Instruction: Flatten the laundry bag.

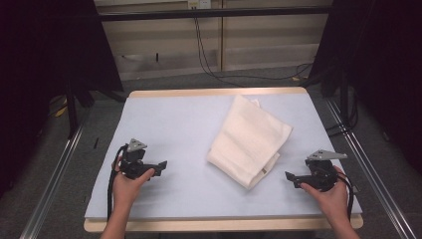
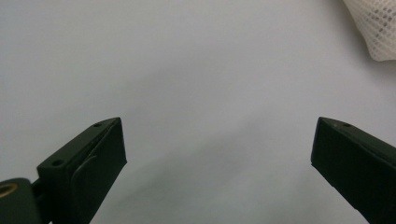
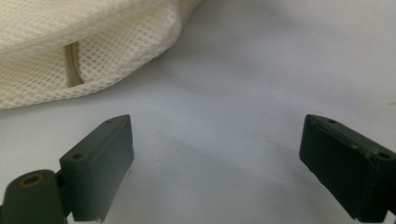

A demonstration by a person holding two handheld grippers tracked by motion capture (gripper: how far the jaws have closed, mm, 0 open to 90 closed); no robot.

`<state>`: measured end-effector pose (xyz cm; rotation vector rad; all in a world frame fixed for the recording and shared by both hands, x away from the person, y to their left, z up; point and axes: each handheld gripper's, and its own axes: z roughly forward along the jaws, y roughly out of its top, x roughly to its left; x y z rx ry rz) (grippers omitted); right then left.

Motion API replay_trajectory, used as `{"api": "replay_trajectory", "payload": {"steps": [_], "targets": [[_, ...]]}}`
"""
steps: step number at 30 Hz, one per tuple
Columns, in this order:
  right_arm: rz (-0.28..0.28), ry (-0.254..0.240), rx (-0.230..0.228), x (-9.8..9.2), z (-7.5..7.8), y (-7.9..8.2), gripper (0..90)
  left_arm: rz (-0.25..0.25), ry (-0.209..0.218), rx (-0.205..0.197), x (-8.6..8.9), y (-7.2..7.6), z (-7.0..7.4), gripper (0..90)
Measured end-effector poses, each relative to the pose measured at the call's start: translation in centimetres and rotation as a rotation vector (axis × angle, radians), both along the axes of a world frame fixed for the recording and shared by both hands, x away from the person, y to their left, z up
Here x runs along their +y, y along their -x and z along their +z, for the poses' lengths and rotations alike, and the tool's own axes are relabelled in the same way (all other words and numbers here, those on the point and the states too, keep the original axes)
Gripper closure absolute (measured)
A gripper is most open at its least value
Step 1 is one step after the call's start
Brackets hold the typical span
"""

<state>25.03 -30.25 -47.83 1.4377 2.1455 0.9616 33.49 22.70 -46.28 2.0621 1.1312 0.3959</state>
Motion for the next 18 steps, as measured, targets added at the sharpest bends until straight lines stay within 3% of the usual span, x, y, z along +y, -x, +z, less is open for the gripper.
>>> {"api": "replay_trajectory", "payload": {"steps": [7,13,18], "targets": [[0.066,-0.007,-0.001,1.4,0.5,-0.1,15.1,-0.046,0.026,0.024,-1.5,0.0,0.2,3.4],[0.119,-0.017,-0.016,2.9,1.1,-0.1,24.8,-0.06,0.023,0.023,-2.4,0.2,0.4,3.4],[0.156,-0.042,-0.018,4.4,1.3,-0.8,33.7,-0.115,0.006,0.025,-3.6,0.4,0.5,3.4]]}}
